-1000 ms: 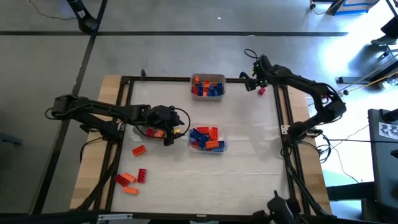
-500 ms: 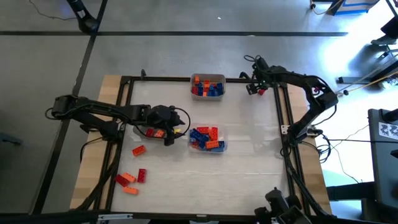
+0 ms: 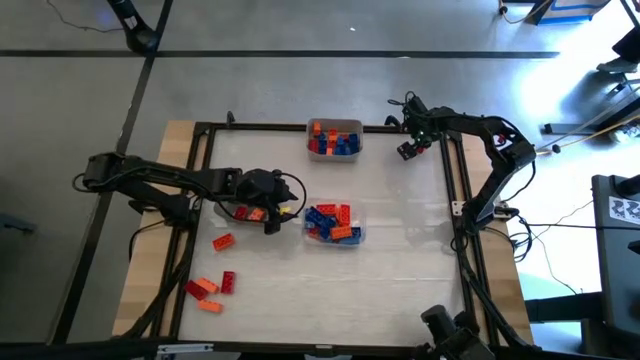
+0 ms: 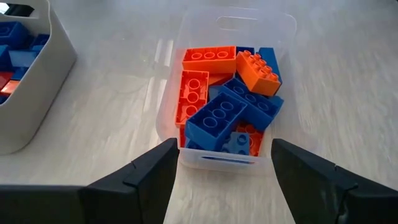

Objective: Sort blocks by size
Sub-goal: Put the small red game piece into the gray bin

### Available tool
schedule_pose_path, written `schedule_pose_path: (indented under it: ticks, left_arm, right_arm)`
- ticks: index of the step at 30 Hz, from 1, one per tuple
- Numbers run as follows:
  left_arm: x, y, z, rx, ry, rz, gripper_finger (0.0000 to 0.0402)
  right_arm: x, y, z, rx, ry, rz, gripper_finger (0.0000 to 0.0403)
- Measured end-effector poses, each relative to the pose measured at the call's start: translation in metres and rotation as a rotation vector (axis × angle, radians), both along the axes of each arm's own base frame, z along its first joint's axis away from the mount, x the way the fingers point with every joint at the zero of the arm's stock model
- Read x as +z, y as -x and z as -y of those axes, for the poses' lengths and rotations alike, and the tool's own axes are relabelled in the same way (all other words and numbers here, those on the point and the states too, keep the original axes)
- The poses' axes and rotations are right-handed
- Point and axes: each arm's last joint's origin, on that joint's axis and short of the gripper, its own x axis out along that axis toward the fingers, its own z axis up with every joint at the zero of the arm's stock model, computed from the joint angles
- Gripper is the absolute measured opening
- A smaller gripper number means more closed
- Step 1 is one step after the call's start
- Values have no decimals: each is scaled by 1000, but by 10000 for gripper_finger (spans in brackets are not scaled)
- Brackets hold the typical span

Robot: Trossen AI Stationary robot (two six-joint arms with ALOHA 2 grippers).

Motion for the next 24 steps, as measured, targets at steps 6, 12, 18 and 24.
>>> schedule_pose_path:
  ticks: [6, 12, 18, 24]
  left_arm:
    - [0, 0, 0, -8, -10, -1, 247]
    - [0, 0, 0, -9, -12, 0, 247]
    - [2, -2, 0, -21, -29, 24, 247]
    - [2, -1, 0, -18, -25, 22, 247]
  right_arm:
    - [-1, 0, -1, 40, -22, -1, 268]
    - [-2, -1, -1, 50, -19, -1, 191]
    - [2, -4, 1, 51, -32, 45, 132]
    - [31, -33, 1, 116, -14, 106, 132]
